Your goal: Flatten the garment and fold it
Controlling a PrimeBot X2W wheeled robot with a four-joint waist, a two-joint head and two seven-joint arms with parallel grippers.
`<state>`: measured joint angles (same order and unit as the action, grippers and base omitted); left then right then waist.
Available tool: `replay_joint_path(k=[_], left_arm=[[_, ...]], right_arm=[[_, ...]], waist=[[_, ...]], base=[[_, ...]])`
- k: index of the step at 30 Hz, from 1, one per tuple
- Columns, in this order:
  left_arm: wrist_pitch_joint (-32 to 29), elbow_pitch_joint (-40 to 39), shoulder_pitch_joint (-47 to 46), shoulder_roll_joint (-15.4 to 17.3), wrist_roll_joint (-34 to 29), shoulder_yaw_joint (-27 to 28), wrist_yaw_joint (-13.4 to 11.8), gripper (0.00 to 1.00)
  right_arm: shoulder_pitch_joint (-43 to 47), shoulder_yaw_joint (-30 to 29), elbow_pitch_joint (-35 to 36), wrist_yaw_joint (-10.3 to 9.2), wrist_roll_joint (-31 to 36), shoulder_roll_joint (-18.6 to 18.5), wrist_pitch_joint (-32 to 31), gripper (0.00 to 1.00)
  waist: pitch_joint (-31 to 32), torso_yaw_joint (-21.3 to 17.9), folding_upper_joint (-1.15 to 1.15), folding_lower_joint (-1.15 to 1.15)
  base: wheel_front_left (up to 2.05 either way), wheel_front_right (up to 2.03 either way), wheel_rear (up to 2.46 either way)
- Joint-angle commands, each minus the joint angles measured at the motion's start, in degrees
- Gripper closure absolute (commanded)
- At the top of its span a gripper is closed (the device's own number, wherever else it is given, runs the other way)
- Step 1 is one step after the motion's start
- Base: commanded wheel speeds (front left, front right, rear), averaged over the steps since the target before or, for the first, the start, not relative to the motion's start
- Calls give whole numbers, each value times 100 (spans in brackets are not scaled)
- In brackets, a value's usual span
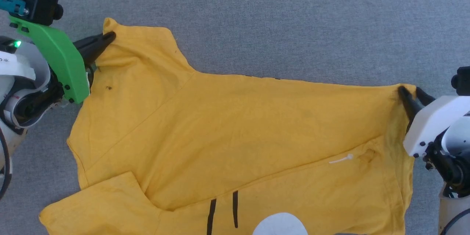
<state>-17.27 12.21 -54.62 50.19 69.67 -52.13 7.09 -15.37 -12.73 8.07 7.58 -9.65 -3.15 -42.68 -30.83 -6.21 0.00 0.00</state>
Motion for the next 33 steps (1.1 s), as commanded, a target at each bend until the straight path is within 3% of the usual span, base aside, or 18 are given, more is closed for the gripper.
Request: replay_joint_path(k=[1, 19, 28, 33], left_arm=[[87, 11, -127, 13, 24, 4, 39, 100], [1596, -15, 166, 37, 332, 100, 39, 100], [2282, -881, 993, 508, 652, -29, 40, 100], [2607, -1414, 1638, 941, 866, -68, -13, 100]], right_arm=[[-31, 19, -151, -9, 5, 27, 29, 100], [-201, -102, -168, -9, 358, 27, 1083, 100], [389, -107, -25, -9, -25, 27, 1200, 100], [939, -127, 185, -9, -375, 27, 1157, 100]], waist=[[21, 4, 0, 0], [913, 265, 0, 0], [1501, 478, 0, 0], [1834, 574, 0, 0]], base=[[0, 0, 0], [0, 0, 0], [0, 0, 0], [0, 0, 0]])
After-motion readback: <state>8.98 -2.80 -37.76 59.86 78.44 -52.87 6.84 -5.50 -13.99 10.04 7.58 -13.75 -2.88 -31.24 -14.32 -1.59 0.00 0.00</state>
